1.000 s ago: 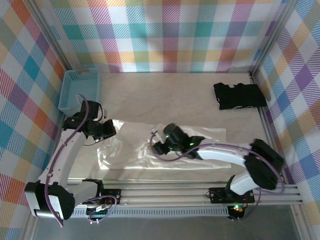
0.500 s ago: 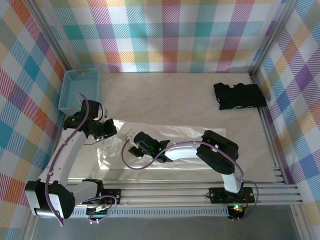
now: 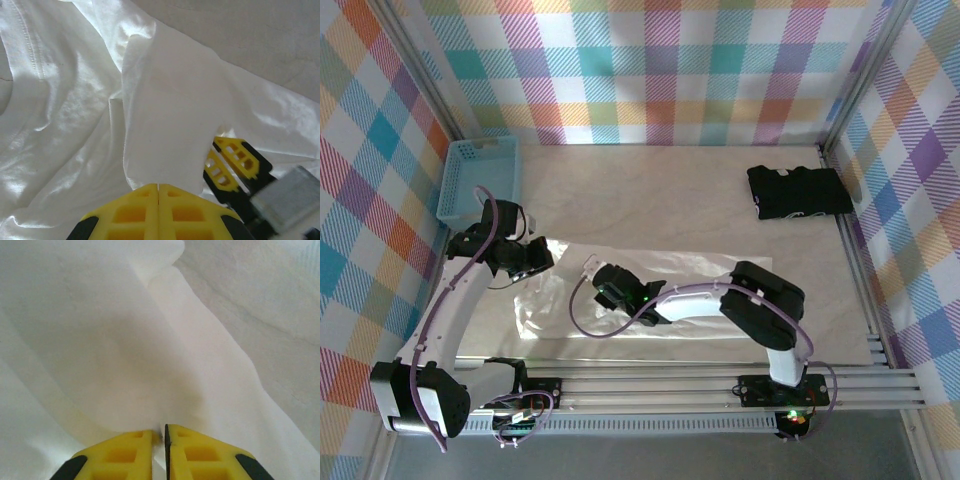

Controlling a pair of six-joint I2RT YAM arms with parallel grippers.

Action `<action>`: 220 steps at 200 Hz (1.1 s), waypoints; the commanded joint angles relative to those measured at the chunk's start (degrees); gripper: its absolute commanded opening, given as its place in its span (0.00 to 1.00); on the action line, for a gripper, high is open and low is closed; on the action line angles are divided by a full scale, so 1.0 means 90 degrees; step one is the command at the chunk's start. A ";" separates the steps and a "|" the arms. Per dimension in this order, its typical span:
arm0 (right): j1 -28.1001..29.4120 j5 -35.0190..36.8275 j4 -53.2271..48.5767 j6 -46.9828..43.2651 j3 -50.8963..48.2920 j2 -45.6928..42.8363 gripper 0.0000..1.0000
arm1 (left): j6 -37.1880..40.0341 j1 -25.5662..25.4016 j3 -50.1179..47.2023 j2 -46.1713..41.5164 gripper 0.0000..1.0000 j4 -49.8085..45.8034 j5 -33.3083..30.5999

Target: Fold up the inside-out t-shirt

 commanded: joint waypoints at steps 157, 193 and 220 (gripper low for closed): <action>-0.0018 -0.1645 -0.0840 -0.0036 0.1023 0.0589 0.38 | 0.0124 0.0071 -0.0294 -0.0009 0.00 0.0055 -0.0092; -0.0138 -0.1532 -0.0940 -0.0081 0.1080 0.0724 0.38 | 0.0144 0.0074 -0.0267 -0.0042 0.00 0.0027 -0.0107; -0.0190 -0.1455 -0.0989 -0.0138 0.1024 0.0781 0.34 | 0.0156 0.0074 -0.0267 -0.0027 0.00 0.0046 -0.0083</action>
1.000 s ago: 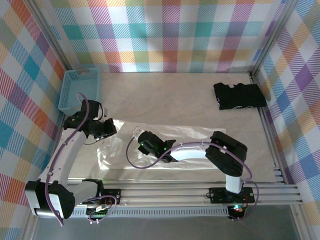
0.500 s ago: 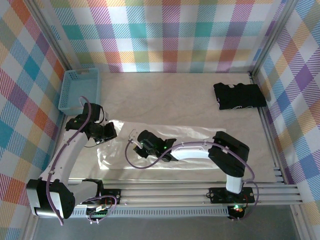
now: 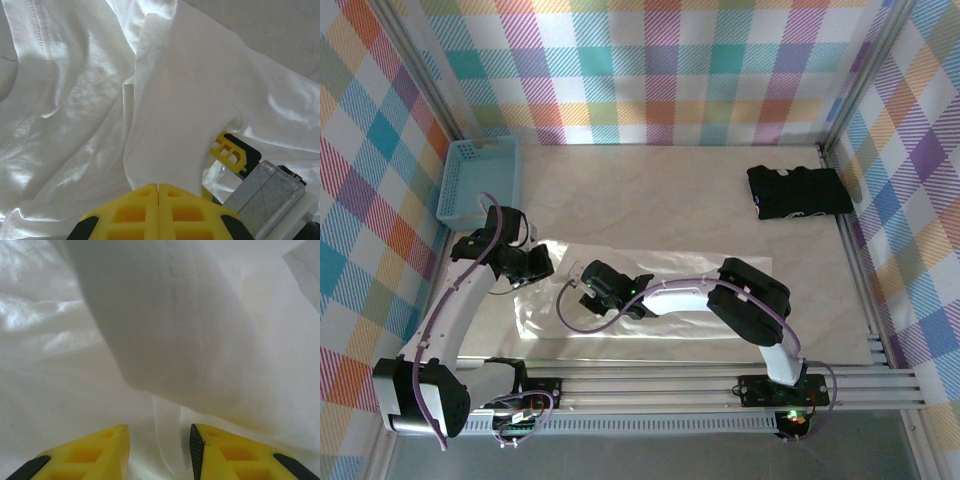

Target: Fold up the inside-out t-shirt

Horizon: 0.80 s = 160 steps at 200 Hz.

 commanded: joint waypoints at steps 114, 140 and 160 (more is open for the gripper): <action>-0.0121 -0.0396 0.0039 0.0080 -0.0428 -0.0888 0.00 | 0.0158 0.0066 0.0025 -0.0007 0.00 0.0056 -0.0040; -0.0126 -0.0561 -0.0019 0.0244 -0.0620 -0.1263 0.00 | 0.0129 0.0071 -0.0049 -0.0019 0.00 0.0095 -0.0029; -0.0125 -0.0710 -0.0111 0.0371 -0.0738 -0.1471 0.00 | 0.0039 0.0071 -0.0126 -0.0053 0.00 0.0123 -0.0003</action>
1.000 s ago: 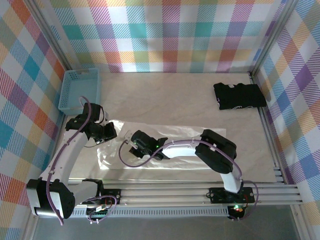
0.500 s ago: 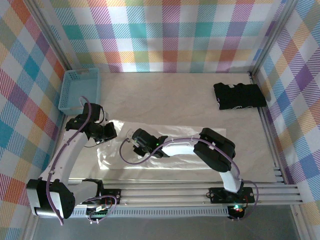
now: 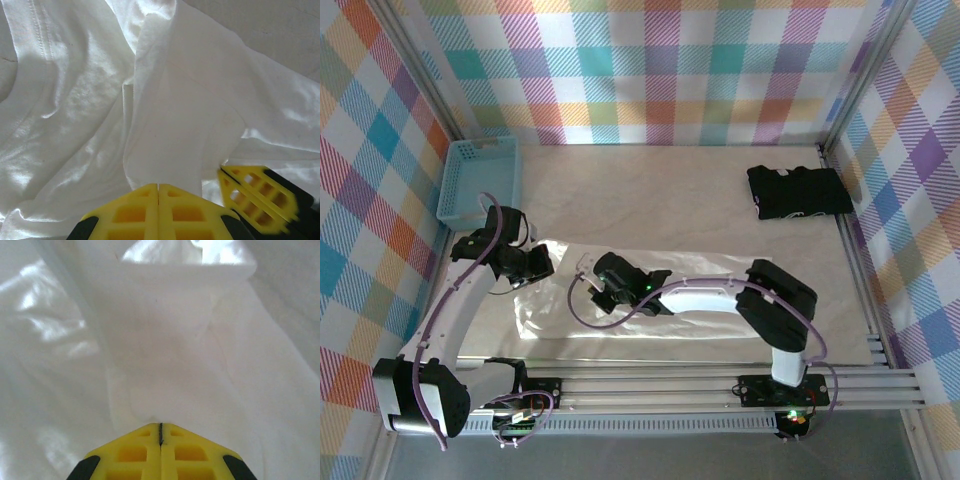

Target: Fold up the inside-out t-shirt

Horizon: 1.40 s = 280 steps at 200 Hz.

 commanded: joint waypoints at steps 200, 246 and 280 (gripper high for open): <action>-0.1744 -0.2328 0.0838 0.2174 -0.0754 -0.0268 0.41 | -0.1332 -0.1608 -0.0386 0.2032 0.56 0.4727 -0.0898; -0.2092 -0.1723 0.0050 0.2860 -0.0486 0.0410 0.37 | -0.1185 -0.1110 -0.0012 0.3228 0.54 0.4426 -0.2108; -0.2234 -0.1561 -0.0519 0.3125 -0.0714 0.0412 0.32 | -0.1231 -0.0718 -0.0653 0.3005 0.54 0.4241 -0.2441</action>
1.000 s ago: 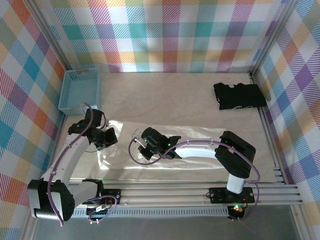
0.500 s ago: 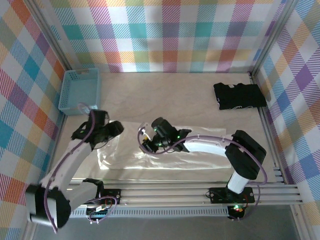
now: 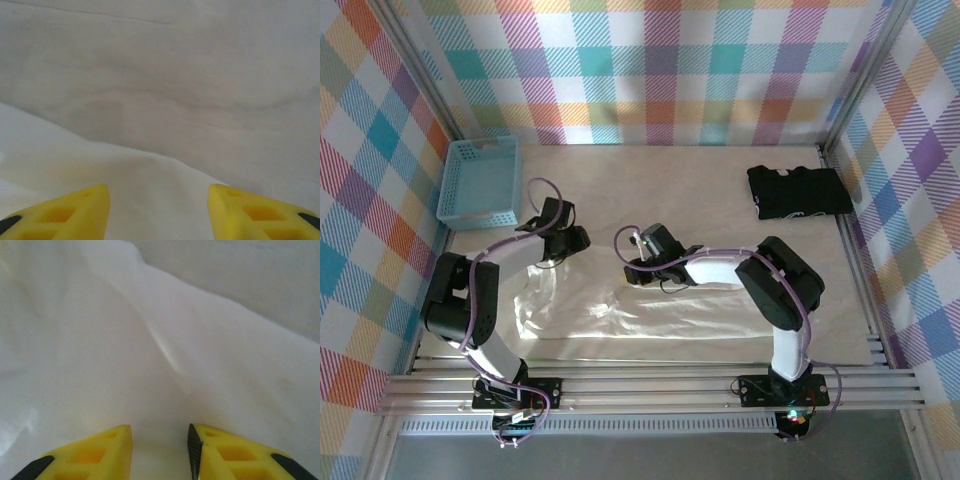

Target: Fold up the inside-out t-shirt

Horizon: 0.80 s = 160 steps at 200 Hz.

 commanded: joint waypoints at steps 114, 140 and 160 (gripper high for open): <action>-0.0145 -0.0280 -0.0481 -0.0066 -0.0239 -0.0945 0.46 | 0.0118 0.1331 -0.1643 -0.2376 1.00 -0.1245 0.0227; -0.0145 -0.0462 -0.0390 -0.0195 -0.0299 -0.1095 0.54 | 0.0232 0.1462 -0.2001 -0.2364 1.00 -0.1155 0.0766; -0.0147 -0.0649 -0.0333 -0.0219 -0.0284 -0.1097 0.55 | 0.0432 0.1475 -0.2007 -0.2048 1.00 -0.1032 0.1173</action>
